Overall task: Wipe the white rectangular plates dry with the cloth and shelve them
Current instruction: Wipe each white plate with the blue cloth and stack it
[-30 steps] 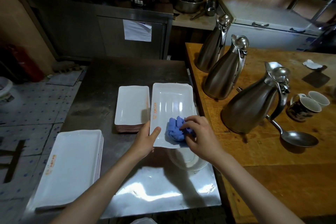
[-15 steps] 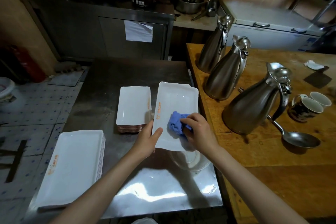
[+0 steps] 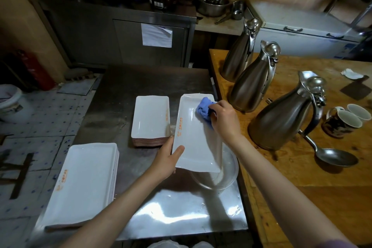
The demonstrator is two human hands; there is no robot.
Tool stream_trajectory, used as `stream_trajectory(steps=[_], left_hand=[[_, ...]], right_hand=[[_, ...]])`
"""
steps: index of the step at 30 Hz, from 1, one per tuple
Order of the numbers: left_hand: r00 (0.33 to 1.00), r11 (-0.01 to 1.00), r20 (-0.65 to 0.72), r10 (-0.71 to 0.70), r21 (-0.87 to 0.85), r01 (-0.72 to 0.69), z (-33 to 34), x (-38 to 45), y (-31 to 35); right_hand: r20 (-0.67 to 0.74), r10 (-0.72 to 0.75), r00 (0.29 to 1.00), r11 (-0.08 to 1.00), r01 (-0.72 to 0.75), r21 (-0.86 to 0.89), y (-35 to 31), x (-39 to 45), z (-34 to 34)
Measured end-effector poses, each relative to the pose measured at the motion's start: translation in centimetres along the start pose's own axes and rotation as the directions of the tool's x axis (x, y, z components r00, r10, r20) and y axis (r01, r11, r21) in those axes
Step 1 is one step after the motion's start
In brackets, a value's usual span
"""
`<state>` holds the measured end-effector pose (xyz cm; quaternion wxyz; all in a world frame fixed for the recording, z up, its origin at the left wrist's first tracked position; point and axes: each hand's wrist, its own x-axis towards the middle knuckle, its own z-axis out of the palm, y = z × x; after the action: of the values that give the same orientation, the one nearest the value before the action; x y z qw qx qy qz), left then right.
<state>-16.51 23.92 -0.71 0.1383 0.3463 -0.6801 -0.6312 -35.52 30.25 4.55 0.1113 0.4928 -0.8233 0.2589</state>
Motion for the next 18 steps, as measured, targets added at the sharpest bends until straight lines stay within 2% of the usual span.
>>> stream_trajectory(steps=[5,11,14,18], left_hand=[[0.999,0.999,0.025,-0.037,0.0,0.037,0.1,0.0,-0.3],[0.999,0.999,0.012,-0.039,-0.018,0.039,0.0,0.2,-0.8],[0.998,0.998,0.004,-0.059,-0.022,0.059,-0.2,0.3,-1.0],[0.998,0.998,-0.023,-0.054,-0.032,0.054,-0.5,0.4,-1.1]], right_hand=[[0.031,0.032,0.999,0.998,-0.03,-0.053,0.3,-0.3,0.1],[0.04,0.048,0.998,0.999,-0.048,-0.007,0.3,-1.1,-0.3],[0.013,0.163,0.987,0.977,-0.163,0.136,0.1,-2.0,-0.6],[-0.089,0.343,0.935,0.908,-0.306,0.285,-0.1,-2.9,-1.5]])
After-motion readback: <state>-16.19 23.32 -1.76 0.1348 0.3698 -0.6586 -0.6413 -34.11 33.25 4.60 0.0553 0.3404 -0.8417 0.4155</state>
